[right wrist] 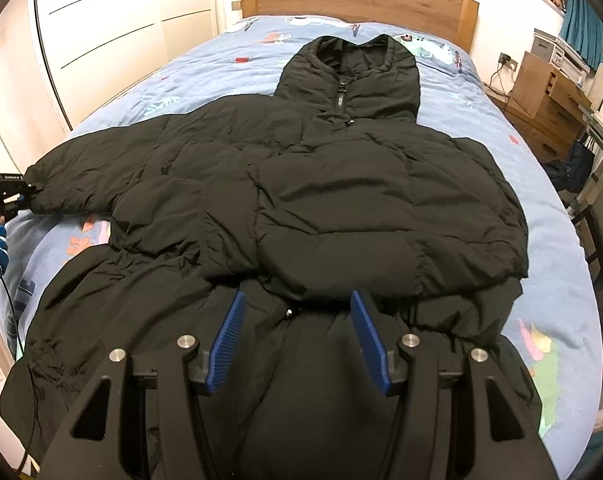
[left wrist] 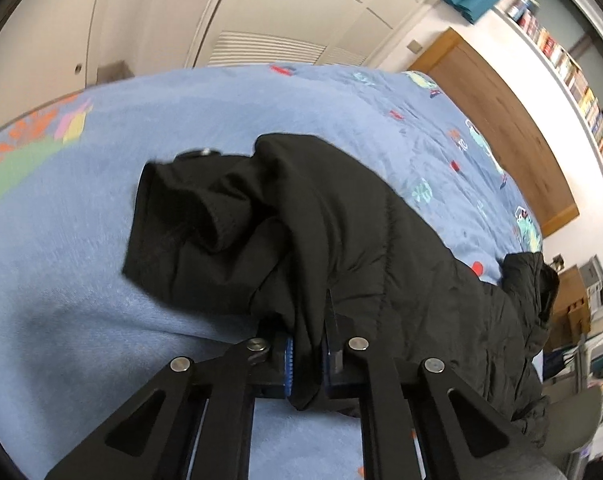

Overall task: Fold large clothes
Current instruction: 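Carry the held sleeve with the left gripper across the coat body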

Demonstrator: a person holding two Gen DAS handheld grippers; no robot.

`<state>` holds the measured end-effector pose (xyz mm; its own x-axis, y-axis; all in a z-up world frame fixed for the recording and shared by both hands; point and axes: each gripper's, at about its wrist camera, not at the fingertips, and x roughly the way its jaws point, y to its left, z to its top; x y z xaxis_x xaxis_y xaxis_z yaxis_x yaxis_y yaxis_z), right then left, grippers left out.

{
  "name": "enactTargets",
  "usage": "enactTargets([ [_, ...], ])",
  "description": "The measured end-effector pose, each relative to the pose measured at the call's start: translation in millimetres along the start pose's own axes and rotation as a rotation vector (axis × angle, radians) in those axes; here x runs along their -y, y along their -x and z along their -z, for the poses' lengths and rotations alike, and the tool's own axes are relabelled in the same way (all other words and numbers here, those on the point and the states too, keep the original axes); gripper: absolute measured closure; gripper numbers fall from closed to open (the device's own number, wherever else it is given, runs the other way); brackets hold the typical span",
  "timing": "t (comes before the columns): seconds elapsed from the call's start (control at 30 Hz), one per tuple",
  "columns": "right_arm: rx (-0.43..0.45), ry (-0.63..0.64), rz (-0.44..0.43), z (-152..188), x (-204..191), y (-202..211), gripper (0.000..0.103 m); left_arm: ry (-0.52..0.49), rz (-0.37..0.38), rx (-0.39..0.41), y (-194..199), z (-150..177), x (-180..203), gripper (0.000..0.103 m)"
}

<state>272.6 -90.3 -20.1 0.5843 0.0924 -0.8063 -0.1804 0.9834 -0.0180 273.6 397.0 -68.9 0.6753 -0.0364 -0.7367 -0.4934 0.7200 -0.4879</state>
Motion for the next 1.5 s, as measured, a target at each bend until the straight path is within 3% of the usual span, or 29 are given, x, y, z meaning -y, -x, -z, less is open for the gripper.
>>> enactTargets([
  [0.4,-0.032,-0.051,-0.005,23.3,21.6,9.9,0.049,-0.173,0.002,0.052,35.8,9.2,64.8,0.096],
  [0.9,0.037,-0.167,0.009,38.8,77.7,35.7,0.049,-0.364,0.138,0.060,68.9,54.0,182.4,0.098],
  [1.2,0.079,-0.234,0.061,54.6,131.5,55.2,0.049,-0.518,0.251,0.015,70.4,112.1,284.6,0.098],
  [1.5,0.093,-0.332,0.086,84.5,188.4,67.3,0.049,-0.640,0.302,-0.066,51.1,174.8,361.8,0.098],
])
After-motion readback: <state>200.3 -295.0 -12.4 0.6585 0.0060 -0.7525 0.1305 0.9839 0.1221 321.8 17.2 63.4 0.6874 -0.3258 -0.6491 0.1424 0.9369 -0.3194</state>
